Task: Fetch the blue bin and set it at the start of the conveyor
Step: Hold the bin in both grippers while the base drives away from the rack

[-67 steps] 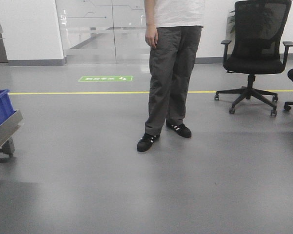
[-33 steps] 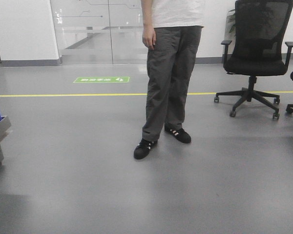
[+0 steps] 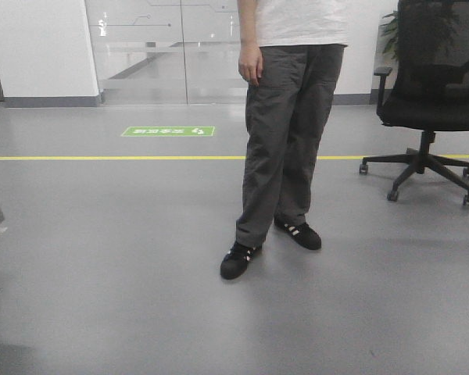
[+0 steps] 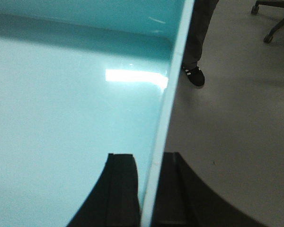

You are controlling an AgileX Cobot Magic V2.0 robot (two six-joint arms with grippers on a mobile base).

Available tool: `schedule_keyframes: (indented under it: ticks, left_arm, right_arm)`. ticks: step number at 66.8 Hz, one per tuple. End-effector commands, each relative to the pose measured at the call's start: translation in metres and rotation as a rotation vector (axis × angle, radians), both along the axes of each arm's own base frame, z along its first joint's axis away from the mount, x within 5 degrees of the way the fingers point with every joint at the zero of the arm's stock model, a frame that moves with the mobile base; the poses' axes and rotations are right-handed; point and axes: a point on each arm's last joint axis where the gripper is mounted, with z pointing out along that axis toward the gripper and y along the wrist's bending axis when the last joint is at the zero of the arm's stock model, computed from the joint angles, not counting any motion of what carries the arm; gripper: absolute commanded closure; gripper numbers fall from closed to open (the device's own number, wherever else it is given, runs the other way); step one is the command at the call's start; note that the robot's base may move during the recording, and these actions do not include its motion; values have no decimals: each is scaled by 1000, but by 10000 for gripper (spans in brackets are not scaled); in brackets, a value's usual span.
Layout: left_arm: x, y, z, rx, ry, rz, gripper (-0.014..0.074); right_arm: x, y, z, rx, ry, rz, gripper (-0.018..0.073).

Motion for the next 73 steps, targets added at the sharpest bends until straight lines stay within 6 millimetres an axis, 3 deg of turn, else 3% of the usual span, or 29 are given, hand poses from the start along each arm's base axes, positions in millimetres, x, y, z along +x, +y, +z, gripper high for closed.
schedule_keyframes:
  ticks: [1, 73]
  left_arm:
    - [-5, -2, 15, -50, -84, -17, 708]
    - [-5, -1, 15, -50, -84, -15, 708]
  right_arm:
    - [-2, -2, 7, -18, -51, 5, 711]
    - [-2, -2, 7, -18, -51, 5, 711]
